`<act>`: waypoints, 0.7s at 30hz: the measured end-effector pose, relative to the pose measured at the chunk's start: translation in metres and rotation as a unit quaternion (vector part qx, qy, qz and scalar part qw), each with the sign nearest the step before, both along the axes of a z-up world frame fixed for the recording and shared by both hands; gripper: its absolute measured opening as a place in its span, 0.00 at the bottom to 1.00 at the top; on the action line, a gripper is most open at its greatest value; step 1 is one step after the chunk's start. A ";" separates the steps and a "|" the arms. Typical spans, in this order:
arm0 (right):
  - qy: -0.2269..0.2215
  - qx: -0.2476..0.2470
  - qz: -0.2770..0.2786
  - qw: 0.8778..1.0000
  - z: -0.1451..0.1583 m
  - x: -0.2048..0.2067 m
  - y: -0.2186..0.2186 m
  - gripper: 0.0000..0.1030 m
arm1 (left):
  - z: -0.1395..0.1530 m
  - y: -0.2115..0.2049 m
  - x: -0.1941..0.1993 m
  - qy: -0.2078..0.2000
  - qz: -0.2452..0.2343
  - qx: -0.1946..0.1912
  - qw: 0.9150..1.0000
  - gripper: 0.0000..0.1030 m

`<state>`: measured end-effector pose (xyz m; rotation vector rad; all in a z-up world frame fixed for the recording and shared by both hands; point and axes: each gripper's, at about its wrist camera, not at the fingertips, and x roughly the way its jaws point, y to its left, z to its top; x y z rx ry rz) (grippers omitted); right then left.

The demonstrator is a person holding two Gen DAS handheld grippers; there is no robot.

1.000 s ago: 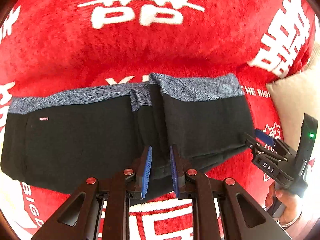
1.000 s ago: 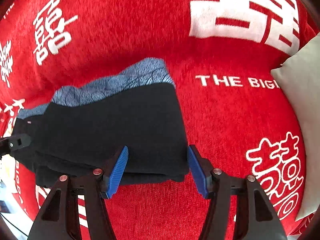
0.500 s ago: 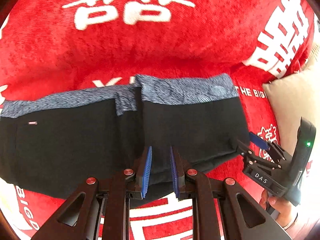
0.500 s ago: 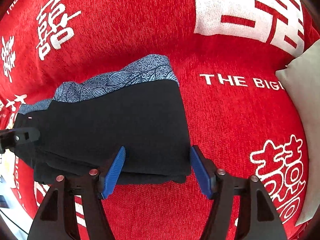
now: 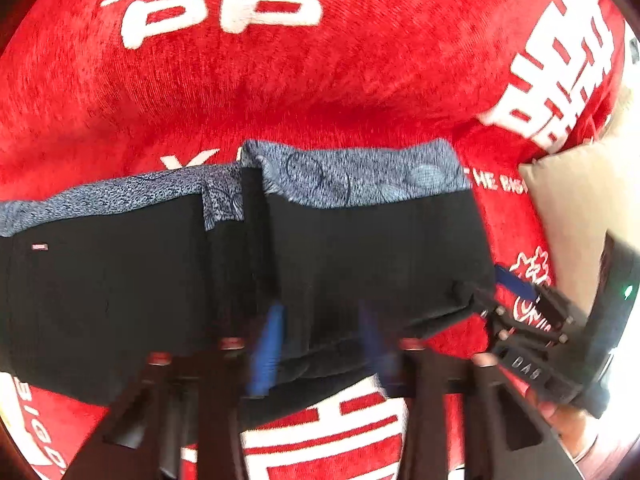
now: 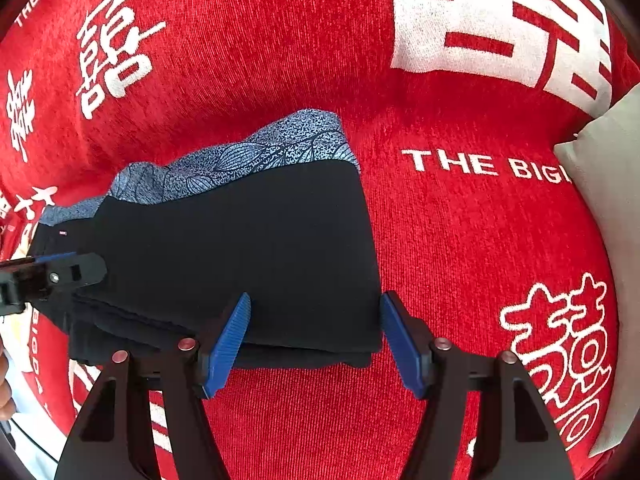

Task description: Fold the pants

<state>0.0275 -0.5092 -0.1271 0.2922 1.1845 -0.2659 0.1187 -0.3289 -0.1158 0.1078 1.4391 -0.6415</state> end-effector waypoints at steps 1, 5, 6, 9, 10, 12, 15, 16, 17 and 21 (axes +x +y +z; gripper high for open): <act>0.000 0.001 0.000 1.000 0.001 -0.001 0.000 0.67 | 0.000 0.001 -0.003 0.001 -0.002 -0.002 1.000 0.14; 0.000 0.005 0.005 1.000 0.010 -0.004 -0.002 0.59 | 0.004 0.012 -0.009 -0.006 0.000 0.001 1.000 0.07; -0.001 0.007 0.007 1.000 0.012 -0.006 -0.002 0.58 | 0.005 0.015 -0.011 -0.008 0.001 0.002 1.000 0.07; 0.001 0.010 0.017 1.000 0.017 -0.012 0.001 0.57 | -0.007 0.027 -0.018 -0.004 0.009 0.015 1.000 0.07; 0.004 0.012 0.020 1.000 0.015 -0.013 0.003 0.57 | -0.020 0.031 -0.021 0.003 0.010 0.027 1.000 0.07; 0.011 0.009 0.028 1.000 0.012 -0.017 0.008 0.57 | -0.029 0.036 -0.024 0.003 0.017 0.031 0.999 0.07; 0.009 0.011 0.031 0.999 0.017 -0.020 0.008 0.57 | -0.013 0.036 -0.025 -0.019 0.027 0.040 0.999 0.07; 0.003 0.023 0.023 0.999 0.021 -0.021 0.003 0.57 | -0.008 0.037 -0.025 -0.021 0.028 0.041 0.999 0.07; 0.000 0.029 0.018 0.999 0.023 -0.021 0.000 0.57 | -0.001 0.038 -0.024 -0.026 0.028 0.043 0.998 0.07; -0.015 0.046 -0.003 0.999 0.032 -0.010 -0.022 0.48 | 0.027 0.034 -0.016 -0.053 0.031 0.044 0.997 0.07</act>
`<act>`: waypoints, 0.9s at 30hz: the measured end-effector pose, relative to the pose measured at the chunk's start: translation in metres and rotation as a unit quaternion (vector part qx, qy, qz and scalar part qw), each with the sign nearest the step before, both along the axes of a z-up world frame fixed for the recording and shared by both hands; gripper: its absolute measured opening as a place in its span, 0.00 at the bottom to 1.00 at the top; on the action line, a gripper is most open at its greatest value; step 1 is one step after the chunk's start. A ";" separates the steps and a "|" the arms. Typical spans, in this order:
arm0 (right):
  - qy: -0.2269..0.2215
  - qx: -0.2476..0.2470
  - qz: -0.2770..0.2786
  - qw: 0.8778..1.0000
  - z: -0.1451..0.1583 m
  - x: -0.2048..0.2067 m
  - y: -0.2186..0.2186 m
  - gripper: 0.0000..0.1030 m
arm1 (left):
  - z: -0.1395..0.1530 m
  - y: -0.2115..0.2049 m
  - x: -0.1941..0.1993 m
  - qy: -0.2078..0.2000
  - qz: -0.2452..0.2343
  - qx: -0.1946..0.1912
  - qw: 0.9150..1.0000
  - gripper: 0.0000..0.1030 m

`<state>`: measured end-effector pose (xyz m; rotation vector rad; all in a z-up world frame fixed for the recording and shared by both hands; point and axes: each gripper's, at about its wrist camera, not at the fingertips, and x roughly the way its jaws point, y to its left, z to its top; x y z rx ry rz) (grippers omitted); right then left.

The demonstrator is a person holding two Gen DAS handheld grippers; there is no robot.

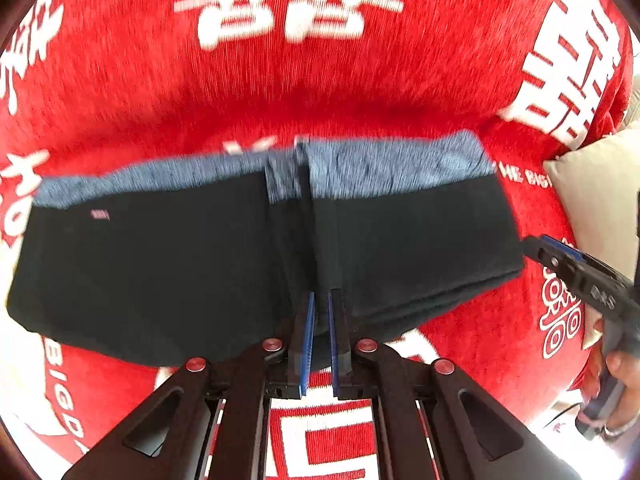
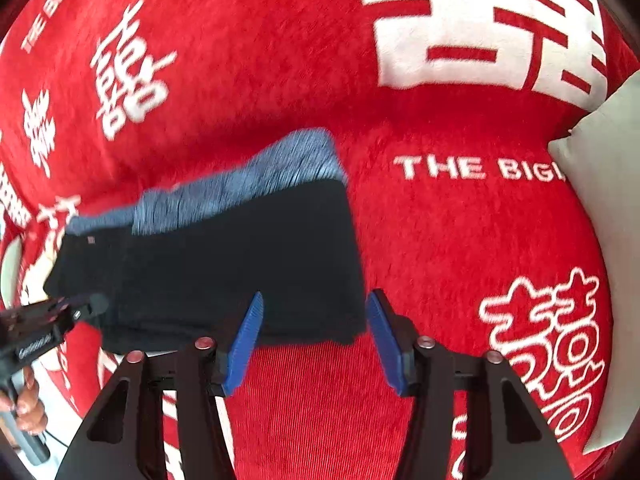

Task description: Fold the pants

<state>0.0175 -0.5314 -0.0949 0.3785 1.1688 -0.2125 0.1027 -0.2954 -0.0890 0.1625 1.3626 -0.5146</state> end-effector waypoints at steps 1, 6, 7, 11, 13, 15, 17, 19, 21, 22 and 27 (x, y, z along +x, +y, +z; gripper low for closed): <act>-0.002 0.007 -0.002 1.000 0.001 0.005 -0.005 0.34 | 0.005 -0.006 0.004 -0.006 -0.002 -0.002 1.000 0.07; -0.002 0.023 -0.018 1.000 -0.004 0.041 -0.022 0.25 | -0.004 -0.035 0.019 -0.014 -0.007 -0.001 1.000 0.07; 0.000 0.021 -0.017 1.000 -0.006 0.047 -0.023 0.25 | -0.011 -0.042 0.020 -0.014 -0.007 0.006 1.000 0.07; 0.005 0.008 0.008 1.000 -0.012 0.076 -0.015 0.25 | -0.040 -0.050 0.020 -0.004 0.003 0.037 0.999 0.07; 0.018 -0.004 0.020 1.000 -0.021 0.089 -0.010 0.25 | -0.051 -0.046 0.019 0.005 0.010 0.043 0.999 0.07; 0.037 -0.006 0.021 0.999 -0.035 0.095 -0.011 0.25 | -0.054 -0.045 0.018 0.001 0.010 0.042 0.999 0.07; 0.052 -0.010 0.024 0.998 -0.048 0.099 -0.011 0.25 | -0.055 -0.050 0.018 -0.006 0.003 0.052 0.999 0.07; 0.044 -0.024 0.027 0.998 -0.052 0.100 -0.007 0.25 | -0.057 -0.054 0.018 -0.009 0.000 0.061 0.998 0.07; 0.044 -0.044 0.037 0.997 -0.053 0.102 -0.001 0.25 | -0.057 -0.057 0.019 -0.009 0.000 0.064 0.998 0.07; 0.045 -0.050 0.042 0.997 -0.053 0.102 0.002 0.25 | -0.057 -0.058 0.019 -0.008 -0.001 0.064 0.998 0.07; 0.040 -0.016 0.031 0.999 -0.044 0.098 -0.008 0.25 | -0.055 -0.067 0.019 -0.005 -0.004 0.069 0.998 0.12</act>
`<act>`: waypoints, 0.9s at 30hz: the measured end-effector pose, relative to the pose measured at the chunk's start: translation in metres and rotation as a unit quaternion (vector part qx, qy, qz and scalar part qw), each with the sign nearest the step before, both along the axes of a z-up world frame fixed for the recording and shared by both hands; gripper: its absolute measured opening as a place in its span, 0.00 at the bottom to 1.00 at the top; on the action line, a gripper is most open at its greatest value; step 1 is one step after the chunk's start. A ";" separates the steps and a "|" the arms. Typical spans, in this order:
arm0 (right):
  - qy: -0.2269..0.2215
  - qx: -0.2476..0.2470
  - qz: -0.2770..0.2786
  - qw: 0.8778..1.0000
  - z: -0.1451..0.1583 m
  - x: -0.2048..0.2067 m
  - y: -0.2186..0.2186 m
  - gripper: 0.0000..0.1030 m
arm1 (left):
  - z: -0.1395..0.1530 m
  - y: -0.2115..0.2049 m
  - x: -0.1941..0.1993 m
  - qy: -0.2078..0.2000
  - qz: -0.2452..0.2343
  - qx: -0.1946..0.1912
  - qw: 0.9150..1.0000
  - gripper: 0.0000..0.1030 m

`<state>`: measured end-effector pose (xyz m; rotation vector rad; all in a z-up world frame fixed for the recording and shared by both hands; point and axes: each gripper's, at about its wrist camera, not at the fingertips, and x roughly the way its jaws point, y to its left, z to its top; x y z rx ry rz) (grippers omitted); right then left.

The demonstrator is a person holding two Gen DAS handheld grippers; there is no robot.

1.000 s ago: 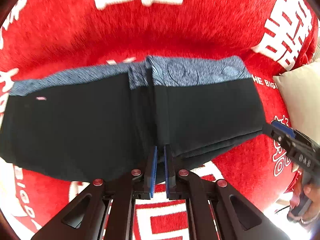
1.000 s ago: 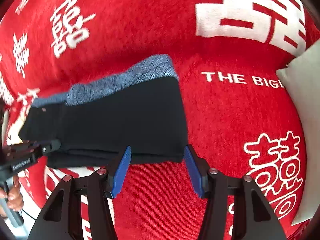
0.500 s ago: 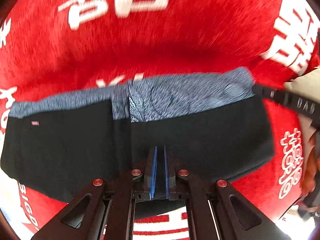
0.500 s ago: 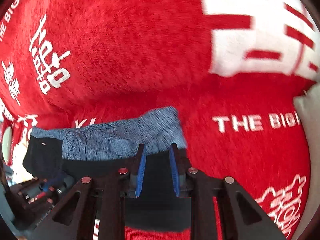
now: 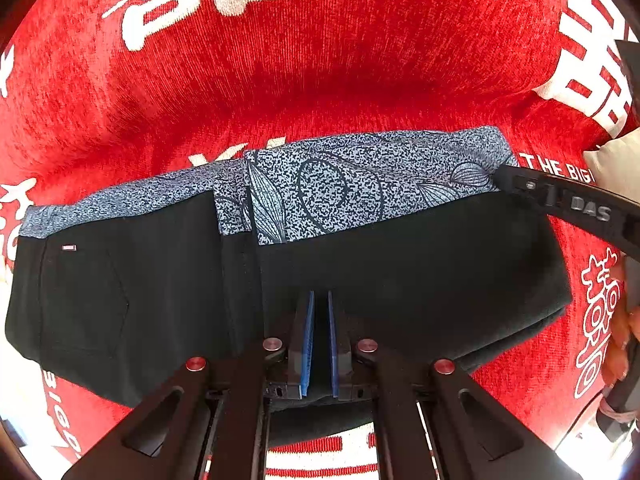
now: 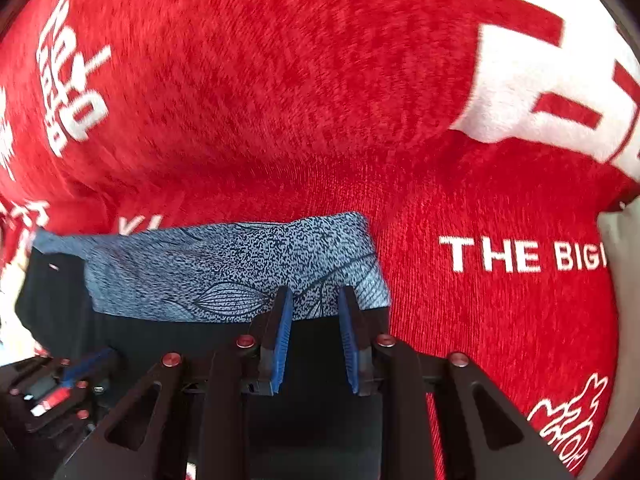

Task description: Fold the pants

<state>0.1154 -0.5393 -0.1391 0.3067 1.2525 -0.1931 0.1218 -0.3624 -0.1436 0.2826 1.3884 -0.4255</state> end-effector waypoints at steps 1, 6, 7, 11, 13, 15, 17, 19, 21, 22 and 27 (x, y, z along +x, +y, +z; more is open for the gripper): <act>-0.003 0.004 -0.002 1.000 0.002 -0.002 -0.001 0.26 | 0.000 -0.001 0.000 0.003 0.001 -0.003 1.000 0.41; -0.007 0.018 -0.002 1.000 0.014 -0.026 -0.002 0.30 | 0.009 -0.003 -0.002 -0.013 0.013 -0.007 1.000 0.99; -0.006 0.020 -0.001 1.000 0.016 -0.031 -0.001 0.32 | 0.009 -0.004 -0.003 -0.011 0.015 -0.005 1.000 0.99; -0.002 0.032 -0.007 0.999 0.022 -0.052 0.003 0.53 | -0.001 -0.008 -0.007 0.001 0.015 0.014 1.000 0.99; 0.001 0.036 -0.011 0.999 0.025 -0.066 0.005 0.59 | -0.009 -0.005 -0.009 0.013 0.017 0.019 1.000 0.99; 0.007 0.038 -0.010 0.999 0.027 -0.077 0.007 0.63 | -0.015 -0.002 -0.010 0.023 0.030 0.015 0.999 0.99; 0.016 0.043 -0.011 0.999 0.028 -0.087 0.006 0.70 | -0.020 0.000 -0.009 0.029 0.041 0.012 0.999 0.99; 0.021 0.051 -0.015 0.998 0.030 -0.098 0.004 0.70 | -0.023 -0.001 -0.010 0.028 0.040 0.015 0.999 1.00; 0.026 0.053 -0.016 0.998 0.032 -0.105 0.002 0.74 | -0.025 -0.003 -0.011 0.024 0.033 0.020 0.999 1.00; 0.027 0.055 -0.016 0.998 0.034 -0.109 -0.001 0.77 | -0.025 -0.004 -0.012 0.024 0.031 0.021 0.999 1.00; 0.040 0.065 -0.023 0.997 0.039 -0.126 -0.010 0.78 | -0.028 -0.004 -0.012 0.025 0.037 0.018 0.999 1.00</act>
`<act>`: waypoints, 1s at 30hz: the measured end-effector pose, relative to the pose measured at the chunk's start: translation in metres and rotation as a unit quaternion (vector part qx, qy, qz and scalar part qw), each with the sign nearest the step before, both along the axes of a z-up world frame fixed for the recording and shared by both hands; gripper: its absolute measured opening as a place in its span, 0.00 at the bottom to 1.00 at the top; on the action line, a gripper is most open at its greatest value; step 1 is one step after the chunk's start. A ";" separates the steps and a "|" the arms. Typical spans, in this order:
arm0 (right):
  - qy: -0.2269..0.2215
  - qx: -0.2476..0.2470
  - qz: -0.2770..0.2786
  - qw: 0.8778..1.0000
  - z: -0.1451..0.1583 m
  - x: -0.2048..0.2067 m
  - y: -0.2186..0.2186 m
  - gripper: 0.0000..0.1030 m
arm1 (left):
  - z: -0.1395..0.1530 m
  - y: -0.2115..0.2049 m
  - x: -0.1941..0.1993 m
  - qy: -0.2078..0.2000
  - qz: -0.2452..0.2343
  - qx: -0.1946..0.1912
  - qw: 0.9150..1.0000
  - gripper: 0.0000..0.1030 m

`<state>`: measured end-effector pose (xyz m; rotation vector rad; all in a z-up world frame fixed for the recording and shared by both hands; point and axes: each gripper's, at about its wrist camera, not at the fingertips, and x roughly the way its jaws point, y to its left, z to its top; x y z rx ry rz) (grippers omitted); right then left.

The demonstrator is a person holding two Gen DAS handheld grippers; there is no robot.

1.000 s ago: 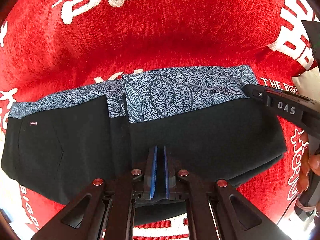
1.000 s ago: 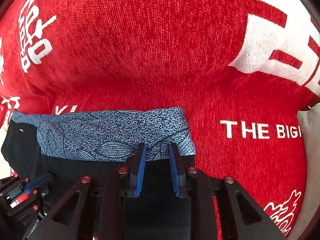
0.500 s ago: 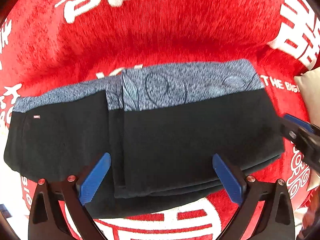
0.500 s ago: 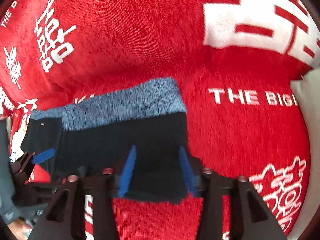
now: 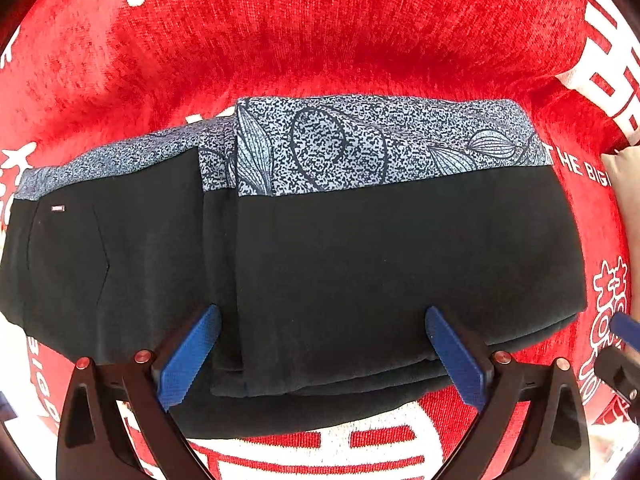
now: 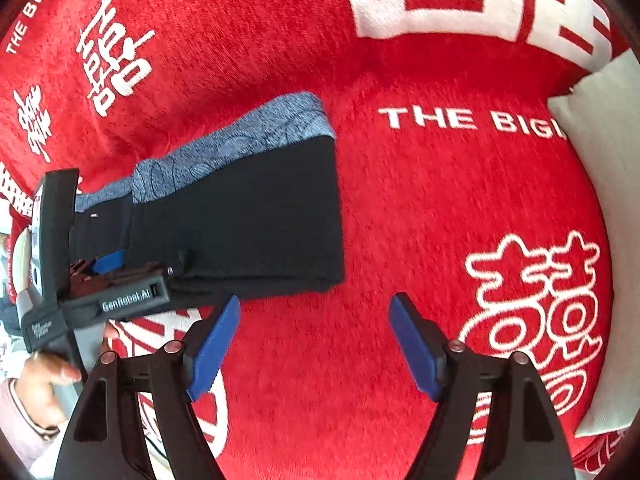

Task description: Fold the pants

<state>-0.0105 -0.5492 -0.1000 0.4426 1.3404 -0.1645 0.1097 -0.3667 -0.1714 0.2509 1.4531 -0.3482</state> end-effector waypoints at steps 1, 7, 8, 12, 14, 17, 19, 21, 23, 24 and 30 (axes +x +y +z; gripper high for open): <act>0.003 0.001 0.002 1.000 0.001 -0.002 -0.001 0.78 | 0.000 0.001 0.000 -0.002 0.002 0.001 1.000 1.00; 0.018 -0.004 0.031 0.999 0.002 -0.003 0.005 0.79 | 0.023 0.016 -0.011 -0.008 0.054 0.019 0.998 0.99; 0.020 -0.007 0.040 0.999 0.002 -0.004 0.007 0.79 | 0.027 0.019 -0.013 -0.012 0.058 0.020 0.998 0.99; 0.031 -0.023 0.068 0.997 0.000 -0.001 0.023 0.79 | 0.045 0.040 -0.030 -0.029 0.067 0.020 0.997 0.99; 0.034 -0.030 0.072 0.996 0.001 0.000 0.031 0.79 | 0.050 0.052 -0.037 -0.029 0.062 0.022 0.997 0.99; 0.032 -0.045 0.073 0.996 0.002 0.004 0.046 0.79 | 0.054 0.074 -0.039 -0.028 0.054 0.016 0.998 0.99; 0.035 -0.051 0.069 0.996 0.001 0.009 0.059 0.79 | 0.055 0.088 -0.037 -0.028 0.048 0.009 0.998 0.99; 0.035 -0.054 0.067 0.996 0.002 0.014 0.076 0.79 | 0.058 0.105 -0.035 -0.029 0.047 0.002 0.998 0.99; 0.034 -0.063 0.072 0.995 0.004 0.020 0.097 0.79 | 0.059 0.120 -0.030 -0.026 0.050 -0.005 0.998 0.99; 0.033 -0.067 0.075 0.994 0.005 0.023 0.107 0.79 | 0.060 0.132 -0.028 -0.023 0.055 -0.010 0.998 0.99; 0.034 -0.071 0.091 0.993 0.004 0.042 0.167 0.79 | 0.064 0.189 -0.016 -0.023 0.073 -0.022 0.997 0.99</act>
